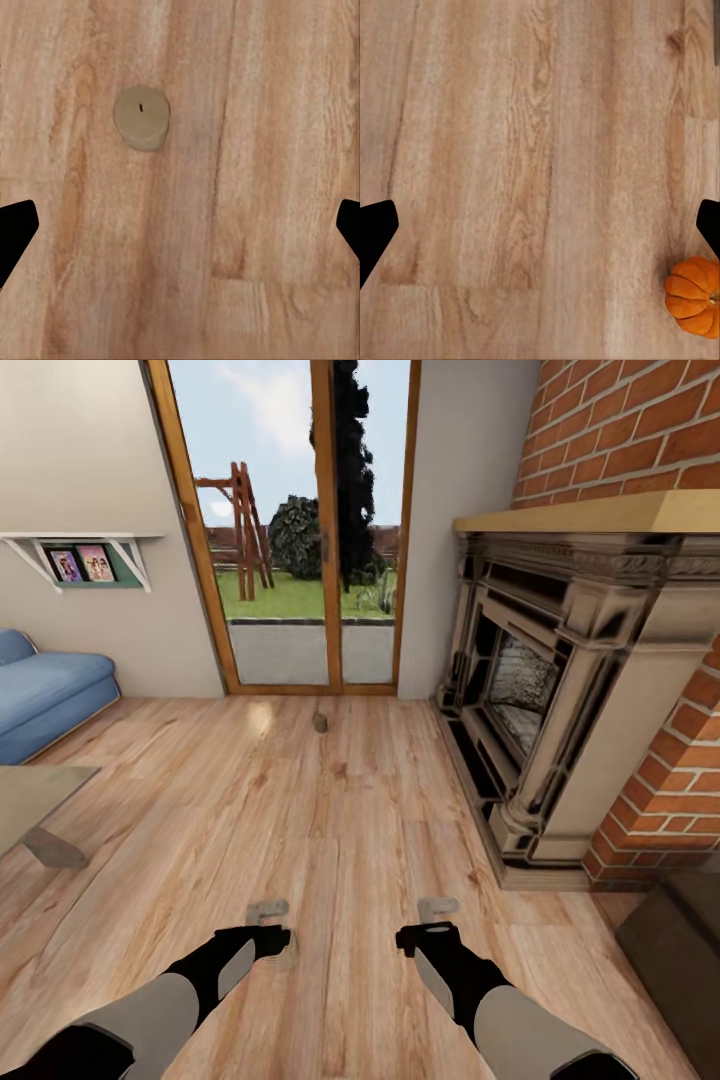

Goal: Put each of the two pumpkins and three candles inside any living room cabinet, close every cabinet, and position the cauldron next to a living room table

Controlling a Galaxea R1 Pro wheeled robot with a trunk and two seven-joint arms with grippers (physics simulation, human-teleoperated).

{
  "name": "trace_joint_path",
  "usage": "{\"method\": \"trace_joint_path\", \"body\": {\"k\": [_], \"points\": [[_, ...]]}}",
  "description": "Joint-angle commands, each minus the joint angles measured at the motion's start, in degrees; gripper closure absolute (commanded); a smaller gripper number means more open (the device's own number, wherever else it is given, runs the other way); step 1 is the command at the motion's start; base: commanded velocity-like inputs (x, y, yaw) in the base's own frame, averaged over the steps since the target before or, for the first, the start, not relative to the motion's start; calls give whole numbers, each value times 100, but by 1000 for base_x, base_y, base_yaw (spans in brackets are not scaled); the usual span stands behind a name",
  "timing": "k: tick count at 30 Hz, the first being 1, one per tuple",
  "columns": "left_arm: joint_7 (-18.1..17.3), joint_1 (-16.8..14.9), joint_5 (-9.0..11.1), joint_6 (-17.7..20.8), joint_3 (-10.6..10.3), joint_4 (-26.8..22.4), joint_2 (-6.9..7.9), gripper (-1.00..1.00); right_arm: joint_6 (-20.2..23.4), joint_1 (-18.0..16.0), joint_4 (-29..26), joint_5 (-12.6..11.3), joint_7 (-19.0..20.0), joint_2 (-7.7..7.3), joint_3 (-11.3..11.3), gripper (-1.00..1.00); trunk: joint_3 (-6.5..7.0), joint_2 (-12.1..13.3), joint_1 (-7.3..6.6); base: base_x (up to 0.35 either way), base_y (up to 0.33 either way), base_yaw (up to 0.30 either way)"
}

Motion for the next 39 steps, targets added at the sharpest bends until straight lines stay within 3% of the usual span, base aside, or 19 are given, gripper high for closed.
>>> {"method": "trace_joint_path", "body": {"k": [1, 10, 21, 24, 25, 30, 34, 39], "points": [[40, -2, 58, 24, -49, -14, 6, -100, 12, -4, 14, -60, -36, 0, 39, -100, -5, -2, 3, 332, -95, 0], [47, -2, 53, 31, -50, -22, 40, -100, -168, -4, 64, -63, -18, 0, 40, -100, -5, -2, 3, 26, -8, 0], [107, -2, 48, 44, -41, -68, 109, -100, -546, -4, 64, -83, 6, 0, 26, -100, -203, -443, 245, 0, 0, 0], [108, -2, 47, 39, -41, -73, 111, -100, -631, -4, 64, -101, 206, 0, 20, -100, -257, -564, 310, 0, 0, 0], [104, -2, 48, 26, -41, -81, 157, -100, -742, -4, 221, -92, 481, 0, 36, -100, -257, -564, 310, 0, 0, 0], [81, -2, 46, 32, -41, -89, 194, -100, -932, -4, 252, -85, 506, 0, 43, -100, -257, -564, 310, 0, 0, 0], [75, -2, 46, 34, -41, -88, 205, -100, -1325, -4, 285, -100, 594, 0, 27, -100, -328, -724, 398, 0, 0, 2], [81, -2, 48, 42, -38, -92, 251, -100, -1410, 0, 362, -105, 658, 0, 34, -100, -428, -925, 508, 0, 0, 109]]}}
